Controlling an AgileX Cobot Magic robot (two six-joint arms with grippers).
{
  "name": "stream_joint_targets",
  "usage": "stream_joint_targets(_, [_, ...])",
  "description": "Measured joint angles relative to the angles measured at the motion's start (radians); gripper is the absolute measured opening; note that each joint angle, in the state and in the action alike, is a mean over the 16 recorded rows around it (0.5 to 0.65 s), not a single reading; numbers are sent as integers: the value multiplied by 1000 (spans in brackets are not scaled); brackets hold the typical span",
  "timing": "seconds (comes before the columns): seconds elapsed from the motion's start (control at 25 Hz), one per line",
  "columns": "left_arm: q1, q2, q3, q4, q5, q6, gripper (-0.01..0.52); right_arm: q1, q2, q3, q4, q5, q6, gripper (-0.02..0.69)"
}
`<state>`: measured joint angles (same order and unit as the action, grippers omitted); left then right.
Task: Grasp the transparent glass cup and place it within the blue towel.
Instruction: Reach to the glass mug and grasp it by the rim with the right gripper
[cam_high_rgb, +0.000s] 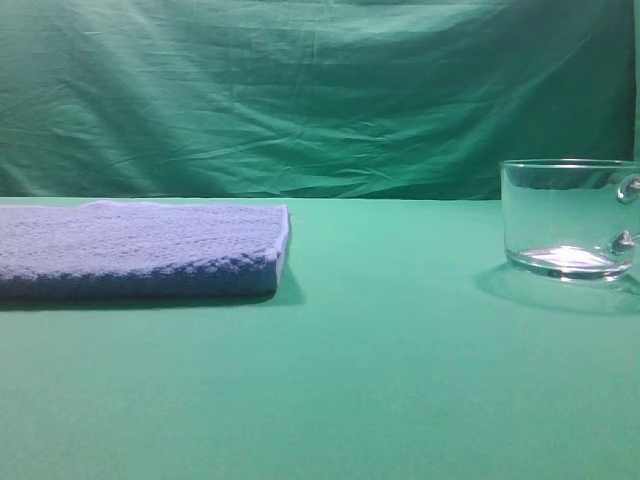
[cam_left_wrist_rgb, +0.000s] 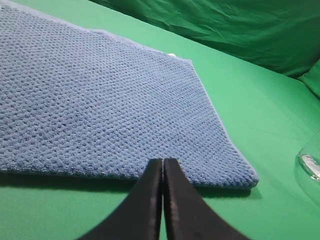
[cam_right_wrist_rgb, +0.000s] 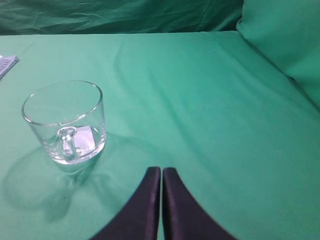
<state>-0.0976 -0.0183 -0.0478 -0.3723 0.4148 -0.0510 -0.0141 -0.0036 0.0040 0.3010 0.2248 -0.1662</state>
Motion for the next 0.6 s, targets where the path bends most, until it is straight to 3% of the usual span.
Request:
stream_joint_targets(0.24, [0,0,0,0,0,0,0,0,80,-95,76,16,-42,0])
stream_joint_targets(0.6, [0,0,0,0,0,0,0,0,391,-323,108,219,-209,0])
